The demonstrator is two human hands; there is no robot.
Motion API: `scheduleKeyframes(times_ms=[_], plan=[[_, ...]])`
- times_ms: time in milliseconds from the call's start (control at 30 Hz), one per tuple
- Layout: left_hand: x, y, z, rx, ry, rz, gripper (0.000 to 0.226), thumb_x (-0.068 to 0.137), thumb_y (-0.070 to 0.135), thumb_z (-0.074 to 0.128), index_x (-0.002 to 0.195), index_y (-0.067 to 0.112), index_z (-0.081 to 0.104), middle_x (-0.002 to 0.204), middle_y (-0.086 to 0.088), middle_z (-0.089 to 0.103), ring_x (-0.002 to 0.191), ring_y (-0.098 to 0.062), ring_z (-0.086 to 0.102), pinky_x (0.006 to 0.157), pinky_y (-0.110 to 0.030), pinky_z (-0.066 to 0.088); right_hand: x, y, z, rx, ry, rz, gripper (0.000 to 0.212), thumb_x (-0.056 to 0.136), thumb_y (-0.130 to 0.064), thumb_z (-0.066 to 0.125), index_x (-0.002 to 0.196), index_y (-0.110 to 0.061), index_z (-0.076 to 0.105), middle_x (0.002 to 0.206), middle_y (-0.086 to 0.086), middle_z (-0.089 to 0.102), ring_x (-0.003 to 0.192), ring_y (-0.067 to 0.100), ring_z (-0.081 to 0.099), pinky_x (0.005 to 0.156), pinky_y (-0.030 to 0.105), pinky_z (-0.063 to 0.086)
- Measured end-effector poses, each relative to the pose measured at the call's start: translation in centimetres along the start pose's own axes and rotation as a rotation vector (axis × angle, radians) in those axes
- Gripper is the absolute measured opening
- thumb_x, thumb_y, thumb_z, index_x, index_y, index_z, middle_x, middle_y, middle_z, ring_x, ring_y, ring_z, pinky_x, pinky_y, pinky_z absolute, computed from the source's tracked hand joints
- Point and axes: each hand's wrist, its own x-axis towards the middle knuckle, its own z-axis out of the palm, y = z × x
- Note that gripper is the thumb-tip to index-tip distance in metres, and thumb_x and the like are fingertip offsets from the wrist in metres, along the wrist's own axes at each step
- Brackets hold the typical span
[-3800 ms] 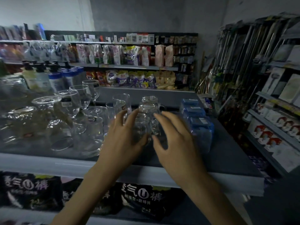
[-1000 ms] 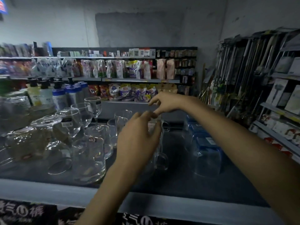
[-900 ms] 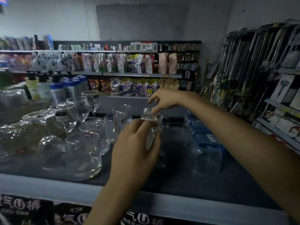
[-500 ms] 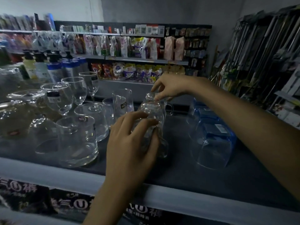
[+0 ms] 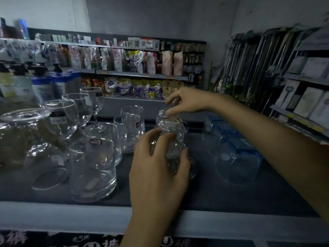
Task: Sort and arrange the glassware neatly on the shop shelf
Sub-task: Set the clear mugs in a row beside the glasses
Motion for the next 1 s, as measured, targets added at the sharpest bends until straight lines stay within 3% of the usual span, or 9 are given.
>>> scheduleKeyframes(times_ms=[100, 233, 367, 533, 667, 800, 867, 1000], plan=[[0.0, 0.0, -0.3, -0.074, 0.038, -0.047, 0.039, 0.084, 0.059, 0.060, 0.120, 0.043, 0.062, 0.134, 0.022, 0.048, 0.116, -0.003, 0.057, 0.081, -0.031, 0.057, -1.1, -1.4, -1.2, 0.065, 0.062, 0.011, 0.043, 0.088, -0.049, 0.076, 0.118, -0.019, 0.073, 0.109, -0.009, 0.069, 0.098, 0.016, 0.071, 0.083, 0.033, 0.062], [0.1, 0.2, -0.3, -0.098, 0.064, -0.075, 0.035, 0.083, 0.057, 0.068, 0.116, 0.045, 0.063, 0.125, 0.027, 0.051, 0.109, 0.001, 0.058, 0.076, -0.025, 0.052, -2.7, -4.1, -1.8, 0.133, -0.122, 0.038, 0.051, 0.083, -0.058, 0.076, 0.114, -0.019, 0.071, 0.102, -0.001, 0.073, 0.086, 0.016, 0.075, 0.073, 0.033, 0.065], [0.1, 0.2, -0.5, -0.142, 0.082, -0.101, 0.034, 0.078, 0.054, 0.069, 0.110, 0.043, 0.067, 0.119, 0.024, 0.056, 0.106, 0.000, 0.062, 0.077, -0.031, 0.056, -3.2, -5.1, -0.6, -0.084, -0.181, -0.009, 0.063, 0.071, -0.065, 0.082, 0.120, -0.029, 0.068, 0.108, -0.009, 0.067, 0.098, 0.015, 0.070, 0.083, 0.039, 0.063], [-0.1, 0.6, -0.9, -0.175, 0.112, -0.117, 0.032, 0.073, 0.050, 0.068, 0.104, 0.041, 0.067, 0.114, 0.021, 0.058, 0.102, -0.005, 0.063, 0.074, -0.029, 0.054, -3.9, -4.4, -0.9, -0.057, -0.210, -0.002, 0.057, 0.069, -0.061, 0.086, 0.116, -0.032, 0.070, 0.113, -0.010, 0.068, 0.105, 0.015, 0.069, 0.088, 0.043, 0.062], [-0.2, 0.5, -1.3, -0.222, 0.095, -0.133, 0.031, 0.071, 0.048, 0.066, 0.101, 0.038, 0.067, 0.112, 0.017, 0.059, 0.100, -0.008, 0.065, 0.076, -0.031, 0.054, -4.6, -3.9, -1.7, -0.057, -0.258, -0.013, 0.056, 0.073, -0.049, 0.088, 0.123, -0.037, 0.067, 0.122, -0.014, 0.065, 0.113, 0.003, 0.061, 0.099, 0.032, 0.053], [-0.1, 0.6, -1.4, -0.219, 0.096, -0.134, 0.033, 0.071, 0.049, 0.060, 0.100, 0.037, 0.067, 0.110, 0.016, 0.059, 0.099, -0.007, 0.063, 0.077, -0.020, 0.047, -4.8, -3.7, -1.4, 0.053, -0.261, -0.044, 0.066, 0.075, -0.029, 0.090, 0.135, -0.033, 0.060, 0.134, -0.013, 0.061, 0.125, 0.002, 0.056, 0.109, 0.032, 0.047], [-0.2, 0.7, -1.4, -0.219, 0.097, -0.135, 0.033, 0.071, 0.048, 0.061, 0.101, 0.037, 0.067, 0.111, 0.015, 0.059, 0.099, -0.007, 0.062, 0.077, -0.021, 0.047, -5.0, -3.5, -1.3, 0.127, -0.272, -0.044, 0.071, 0.076, -0.023, 0.090, 0.139, -0.029, 0.057, 0.138, -0.013, 0.060, 0.130, 0.002, 0.054, 0.111, 0.029, 0.046], [-0.1, 0.7, -1.5, -0.214, 0.092, -0.130, 0.032, 0.073, 0.048, 0.060, 0.102, 0.037, 0.067, 0.111, 0.016, 0.059, 0.100, -0.008, 0.063, 0.076, -0.019, 0.046, -5.7, -2.7, -1.0, 0.100, -0.194, 0.023, 0.075, 0.073, -0.045, 0.088, 0.138, -0.029, 0.056, 0.132, -0.013, 0.060, 0.119, 0.002, 0.059, 0.104, 0.028, 0.051]])
